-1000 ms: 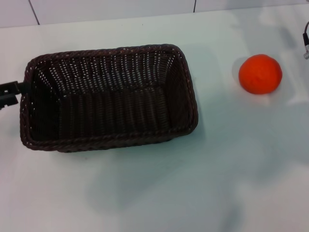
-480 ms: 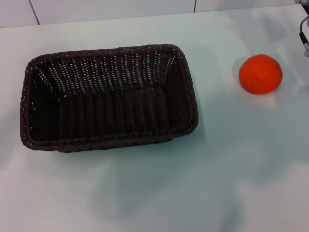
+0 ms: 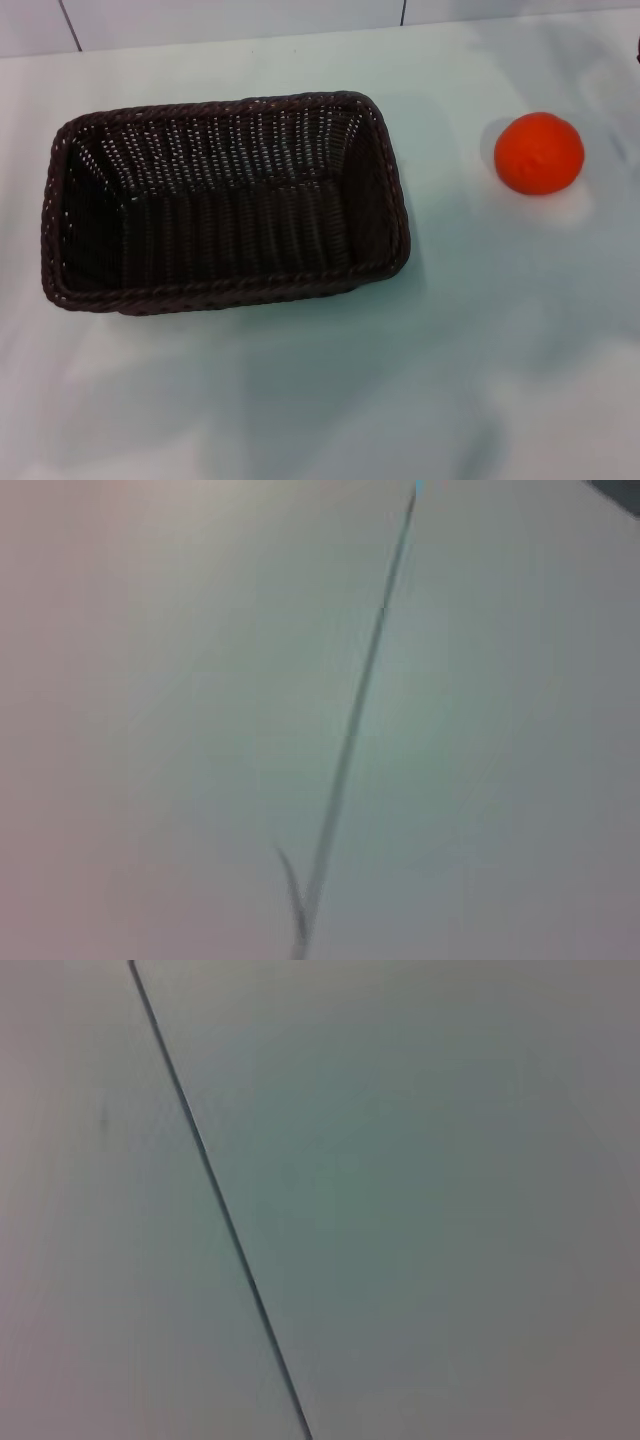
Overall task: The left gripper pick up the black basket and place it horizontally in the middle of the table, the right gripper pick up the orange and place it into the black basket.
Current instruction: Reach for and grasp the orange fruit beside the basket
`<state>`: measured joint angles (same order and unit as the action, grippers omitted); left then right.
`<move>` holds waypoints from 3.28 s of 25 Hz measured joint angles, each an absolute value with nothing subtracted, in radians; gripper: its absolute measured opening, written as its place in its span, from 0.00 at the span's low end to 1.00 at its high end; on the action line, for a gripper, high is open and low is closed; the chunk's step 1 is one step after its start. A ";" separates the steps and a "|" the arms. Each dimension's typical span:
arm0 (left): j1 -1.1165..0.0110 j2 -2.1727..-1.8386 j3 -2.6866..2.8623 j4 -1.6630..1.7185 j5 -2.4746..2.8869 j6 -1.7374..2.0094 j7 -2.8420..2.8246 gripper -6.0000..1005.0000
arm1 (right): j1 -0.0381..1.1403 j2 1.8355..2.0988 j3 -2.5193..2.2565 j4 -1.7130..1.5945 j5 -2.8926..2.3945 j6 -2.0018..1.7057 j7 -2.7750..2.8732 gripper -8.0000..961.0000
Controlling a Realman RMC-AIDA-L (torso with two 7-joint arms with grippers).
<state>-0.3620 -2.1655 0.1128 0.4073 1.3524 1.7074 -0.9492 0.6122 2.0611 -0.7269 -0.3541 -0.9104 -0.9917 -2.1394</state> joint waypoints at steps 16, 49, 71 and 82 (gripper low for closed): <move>-0.357 -2.171 -0.023 0.225 1.257 1.791 -0.713 0.83 | 0.598 2.086 -0.660 -0.292 -0.845 -1.092 -2.233 0.90; -0.371 -2.168 -0.072 0.184 1.253 1.812 -0.714 0.83 | 0.599 2.091 -0.435 -0.201 -0.802 -1.257 -2.479 0.90; -0.376 -2.169 -0.072 0.176 1.253 1.812 -0.716 0.83 | 0.607 2.091 -0.416 -0.190 -0.802 -1.252 -2.480 0.90; -0.373 -2.169 -0.072 0.169 1.253 1.813 -0.717 0.83 | 0.607 2.091 -0.424 -0.188 -0.802 -1.252 -2.480 0.90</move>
